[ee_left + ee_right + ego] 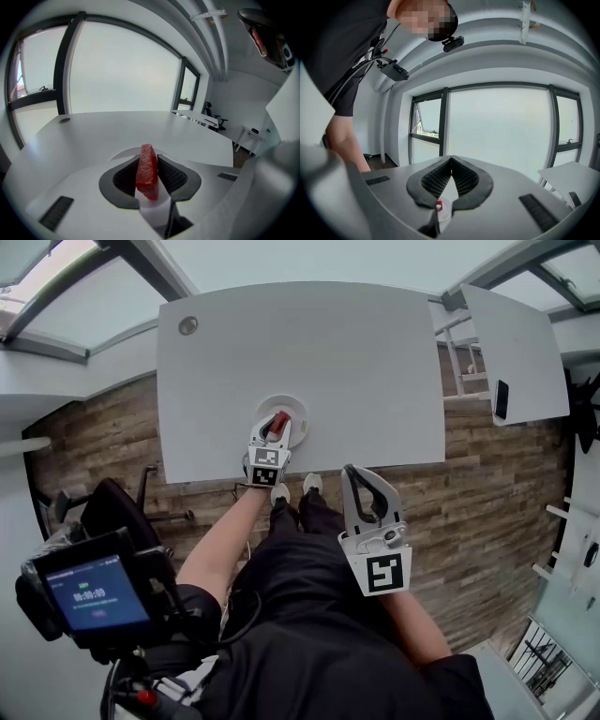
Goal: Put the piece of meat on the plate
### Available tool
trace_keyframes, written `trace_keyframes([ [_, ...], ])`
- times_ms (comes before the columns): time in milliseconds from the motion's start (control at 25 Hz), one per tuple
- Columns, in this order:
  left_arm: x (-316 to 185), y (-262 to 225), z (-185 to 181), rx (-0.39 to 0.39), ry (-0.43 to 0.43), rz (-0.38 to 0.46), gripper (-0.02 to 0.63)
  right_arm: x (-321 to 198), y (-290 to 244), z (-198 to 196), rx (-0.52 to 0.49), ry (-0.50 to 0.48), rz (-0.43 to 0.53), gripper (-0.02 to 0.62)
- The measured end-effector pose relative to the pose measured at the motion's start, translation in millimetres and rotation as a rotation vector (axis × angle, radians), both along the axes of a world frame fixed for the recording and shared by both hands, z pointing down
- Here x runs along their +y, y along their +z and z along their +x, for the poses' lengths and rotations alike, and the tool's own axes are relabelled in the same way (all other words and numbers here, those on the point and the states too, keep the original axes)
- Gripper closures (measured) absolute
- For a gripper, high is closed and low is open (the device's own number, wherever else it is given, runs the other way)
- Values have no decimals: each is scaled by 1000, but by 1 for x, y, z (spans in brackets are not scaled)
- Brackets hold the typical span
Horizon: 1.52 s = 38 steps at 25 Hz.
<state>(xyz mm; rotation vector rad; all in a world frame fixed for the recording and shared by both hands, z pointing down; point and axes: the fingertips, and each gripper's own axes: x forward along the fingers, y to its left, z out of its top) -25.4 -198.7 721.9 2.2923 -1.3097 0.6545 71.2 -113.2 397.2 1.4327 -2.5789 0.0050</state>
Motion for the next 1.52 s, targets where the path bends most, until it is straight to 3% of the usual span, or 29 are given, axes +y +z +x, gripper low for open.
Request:
trace_keyframes([
  [160,0,1,2,-9,11,8,509,-1,1,2,-17,20,4,589],
  [400,-1,3,-9,-42,-22,-1,427,7,5,-1,-23,26,-14,589],
  [640,-7,-3,-12,-48,-36,11,423,5,2,1,-33,28,-3,589],
  [840,-6,9,-12,-68,-7,11,414,6,4,4,-25,32,-14,589],
  [1040,-3,13,-7,-87,62,15,356,6,2,5,-48,35,-13,589],
  [1520,-1,15,-2,-77,71,1,344,6,2,11,-43,59,-14,589],
])
